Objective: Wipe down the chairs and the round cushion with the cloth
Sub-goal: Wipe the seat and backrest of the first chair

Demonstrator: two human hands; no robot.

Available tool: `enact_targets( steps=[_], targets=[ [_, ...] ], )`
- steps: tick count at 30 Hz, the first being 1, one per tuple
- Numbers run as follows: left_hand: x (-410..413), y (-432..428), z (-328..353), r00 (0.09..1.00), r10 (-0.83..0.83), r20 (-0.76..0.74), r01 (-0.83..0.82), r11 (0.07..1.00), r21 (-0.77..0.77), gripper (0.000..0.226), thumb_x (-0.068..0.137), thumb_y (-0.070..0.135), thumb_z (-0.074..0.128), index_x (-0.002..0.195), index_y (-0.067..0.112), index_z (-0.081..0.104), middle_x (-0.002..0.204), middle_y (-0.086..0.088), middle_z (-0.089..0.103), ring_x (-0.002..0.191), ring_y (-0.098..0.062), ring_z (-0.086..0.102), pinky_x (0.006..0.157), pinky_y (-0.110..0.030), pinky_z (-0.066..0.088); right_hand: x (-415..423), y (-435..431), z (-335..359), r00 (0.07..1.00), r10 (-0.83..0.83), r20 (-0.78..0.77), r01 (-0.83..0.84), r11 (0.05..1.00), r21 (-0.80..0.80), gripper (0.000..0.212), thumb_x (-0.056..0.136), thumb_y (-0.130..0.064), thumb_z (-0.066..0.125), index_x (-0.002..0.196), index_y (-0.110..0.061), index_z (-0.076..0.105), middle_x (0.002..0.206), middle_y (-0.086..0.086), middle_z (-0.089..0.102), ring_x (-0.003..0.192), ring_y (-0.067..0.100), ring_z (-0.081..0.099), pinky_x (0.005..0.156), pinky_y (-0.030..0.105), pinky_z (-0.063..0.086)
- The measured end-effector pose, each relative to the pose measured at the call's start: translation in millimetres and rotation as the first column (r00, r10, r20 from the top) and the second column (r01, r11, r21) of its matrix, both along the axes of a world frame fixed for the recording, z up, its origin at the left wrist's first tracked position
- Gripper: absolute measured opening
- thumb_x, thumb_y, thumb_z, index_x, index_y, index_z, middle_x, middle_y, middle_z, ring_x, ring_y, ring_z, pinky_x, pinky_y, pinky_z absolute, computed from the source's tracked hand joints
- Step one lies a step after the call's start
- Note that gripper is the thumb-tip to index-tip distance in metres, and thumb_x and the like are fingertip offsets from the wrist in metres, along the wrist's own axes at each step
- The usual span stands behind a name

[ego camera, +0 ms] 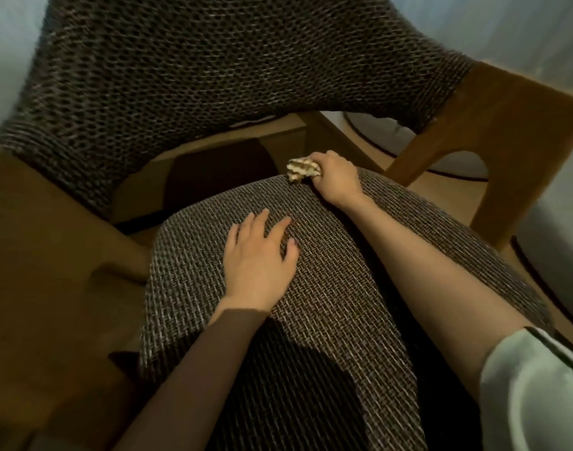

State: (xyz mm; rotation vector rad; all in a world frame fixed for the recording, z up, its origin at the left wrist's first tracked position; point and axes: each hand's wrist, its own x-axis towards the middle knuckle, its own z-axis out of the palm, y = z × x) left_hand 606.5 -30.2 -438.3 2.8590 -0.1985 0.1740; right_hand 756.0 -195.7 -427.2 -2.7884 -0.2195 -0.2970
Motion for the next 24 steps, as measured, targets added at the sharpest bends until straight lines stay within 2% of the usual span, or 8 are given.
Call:
enact_targets(
  steps=[3, 7, 10, 12, 16, 20, 24],
  targets=[
    [1, 12, 2, 0.996, 0.084, -0.017, -0.084, 0.996, 0.010, 0.051, 0.099, 0.048, 0.024, 0.148, 0.033, 0.029, 0.158, -0.002, 0.021, 0.146, -0.022, 0.013, 0.119, -0.040, 0.004, -34, 7, -2, 0.985, 0.172, 0.004, -0.171, 0.984, 0.057, 0.035, 0.086, -0.011, 0.058, 0.119, -0.017, 0.063, 0.113, 0.009, 0.062, 0.105, 0.029, 0.058, 0.087, 0.035, 0.040],
    [1, 15, 6, 0.990, 0.117, -0.081, -0.113, 0.992, 0.051, 0.052, 0.100, 0.045, 0.021, 0.149, 0.031, 0.023, 0.159, -0.003, 0.015, 0.146, -0.024, 0.010, 0.119, -0.042, 0.003, -100, -1, 4, 0.956, 0.290, -0.037, -0.281, 0.948, 0.152, 0.038, 0.083, -0.005, 0.061, 0.120, -0.015, 0.065, 0.110, 0.009, 0.064, 0.100, 0.028, 0.060, 0.086, 0.041, 0.046],
    [-1, 20, 8, 0.989, 0.104, -0.105, -0.097, 0.993, 0.062, 0.051, 0.100, 0.046, 0.020, 0.150, 0.033, 0.021, 0.160, -0.002, 0.012, 0.147, -0.024, 0.007, 0.119, -0.047, 0.000, -154, -12, 10, 0.925, 0.370, -0.082, -0.342, 0.908, 0.241, 0.035, 0.083, -0.003, 0.064, 0.114, -0.018, 0.069, 0.102, 0.000, 0.062, 0.091, 0.018, 0.059, 0.080, 0.033, 0.046],
    [-1, 30, 10, 0.981, 0.156, -0.114, -0.150, 0.987, 0.061, 0.051, 0.100, 0.047, 0.020, 0.149, 0.034, 0.021, 0.160, -0.002, 0.012, 0.147, -0.025, 0.007, 0.117, -0.052, -0.002, -183, -18, 12, 0.912, 0.397, -0.100, -0.357, 0.890, 0.283, 0.035, 0.083, -0.002, 0.066, 0.113, -0.020, 0.068, 0.102, -0.004, 0.062, 0.090, 0.014, 0.059, 0.080, 0.028, 0.047],
    [-2, 37, 15, 0.962, 0.232, -0.145, -0.222, 0.972, 0.080, 0.052, 0.100, 0.046, 0.021, 0.150, 0.032, 0.020, 0.160, -0.005, 0.011, 0.147, -0.028, 0.004, 0.118, -0.052, 0.000, -187, -21, 8, 0.930, 0.361, -0.068, -0.338, 0.914, 0.227, 0.036, 0.082, -0.007, 0.068, 0.114, -0.023, 0.068, 0.103, -0.007, 0.063, 0.093, 0.010, 0.060, 0.084, 0.026, 0.046],
    [-2, 37, 14, 0.967, 0.218, -0.134, -0.212, 0.975, 0.061, 0.052, 0.100, 0.046, 0.020, 0.150, 0.033, 0.019, 0.160, -0.004, 0.010, 0.147, -0.028, 0.003, 0.118, -0.051, -0.001, -131, -15, 7, 0.970, 0.243, -0.001, -0.242, 0.967, 0.078, 0.036, 0.084, -0.009, 0.066, 0.117, -0.023, 0.067, 0.100, 0.002, 0.065, 0.091, 0.020, 0.060, 0.081, 0.038, 0.047],
    [1, 40, 11, 0.974, 0.211, -0.084, -0.212, 0.977, -0.001, 0.048, 0.100, 0.045, 0.025, 0.147, 0.035, 0.029, 0.158, -0.001, 0.019, 0.146, -0.026, 0.009, 0.118, -0.050, 0.001, -61, -1, 3, 0.988, 0.139, 0.070, -0.142, 0.989, 0.040, 0.034, 0.087, -0.012, 0.058, 0.118, -0.025, 0.065, 0.101, 0.006, 0.066, 0.095, 0.025, 0.060, 0.081, 0.038, 0.045]
  ],
)
